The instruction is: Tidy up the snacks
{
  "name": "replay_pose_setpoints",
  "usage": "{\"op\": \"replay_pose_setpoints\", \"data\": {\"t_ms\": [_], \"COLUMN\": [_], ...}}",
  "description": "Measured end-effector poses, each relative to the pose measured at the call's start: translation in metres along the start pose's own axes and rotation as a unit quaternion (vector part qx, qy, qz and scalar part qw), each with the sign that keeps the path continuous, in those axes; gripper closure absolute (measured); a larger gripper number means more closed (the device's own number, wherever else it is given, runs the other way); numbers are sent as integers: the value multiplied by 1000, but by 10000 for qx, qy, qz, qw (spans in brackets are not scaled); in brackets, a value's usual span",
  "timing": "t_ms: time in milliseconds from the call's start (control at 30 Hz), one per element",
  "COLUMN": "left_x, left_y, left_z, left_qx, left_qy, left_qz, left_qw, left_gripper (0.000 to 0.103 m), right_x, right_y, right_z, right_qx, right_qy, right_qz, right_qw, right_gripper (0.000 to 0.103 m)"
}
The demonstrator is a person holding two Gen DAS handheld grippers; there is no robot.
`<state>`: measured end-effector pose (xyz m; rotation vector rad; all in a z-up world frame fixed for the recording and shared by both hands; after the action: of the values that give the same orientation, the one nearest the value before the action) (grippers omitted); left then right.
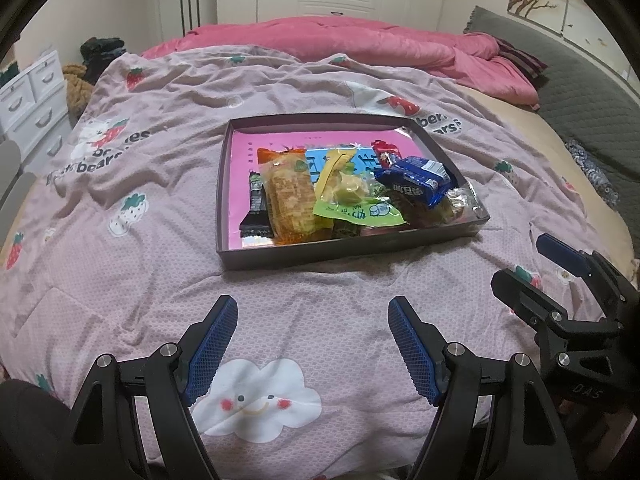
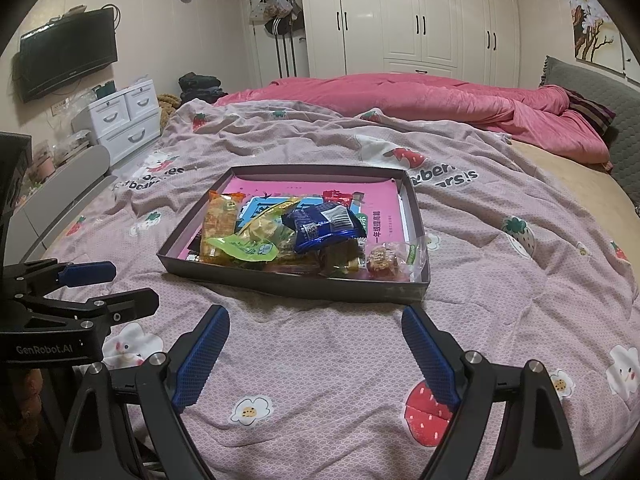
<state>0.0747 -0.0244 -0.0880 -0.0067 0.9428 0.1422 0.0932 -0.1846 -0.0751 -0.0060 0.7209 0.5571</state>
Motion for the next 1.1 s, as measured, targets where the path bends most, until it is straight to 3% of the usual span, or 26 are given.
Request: {"op": "replay_pose_setpoints", "data": {"t_ms": [1100], "left_x": [0], "left_y": [1], "left_z": [1], "left_qx": [-36], "left_qy": [-28], "left_qz": [57], "left_qw": [10000], "left_gripper": [24], "right_x": [0], "right_y": [-2], "right_z": [-1], "right_qx": [47], "right_qy": [-1], "right_qz": [1], "right_qw": [10000], "right_gripper": [15]}}
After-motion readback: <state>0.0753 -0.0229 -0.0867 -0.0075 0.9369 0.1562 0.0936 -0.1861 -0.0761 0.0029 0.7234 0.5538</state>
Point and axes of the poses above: each gripper's, at about its wrist camera, not at the fingertips, and x roughly the way its jaws point, y to its left, z to its top, the point moved 9 cm from there along x, roughly the way its jaws point, and after that the axes turned 10 degrees about z, right-handed, at the moved point
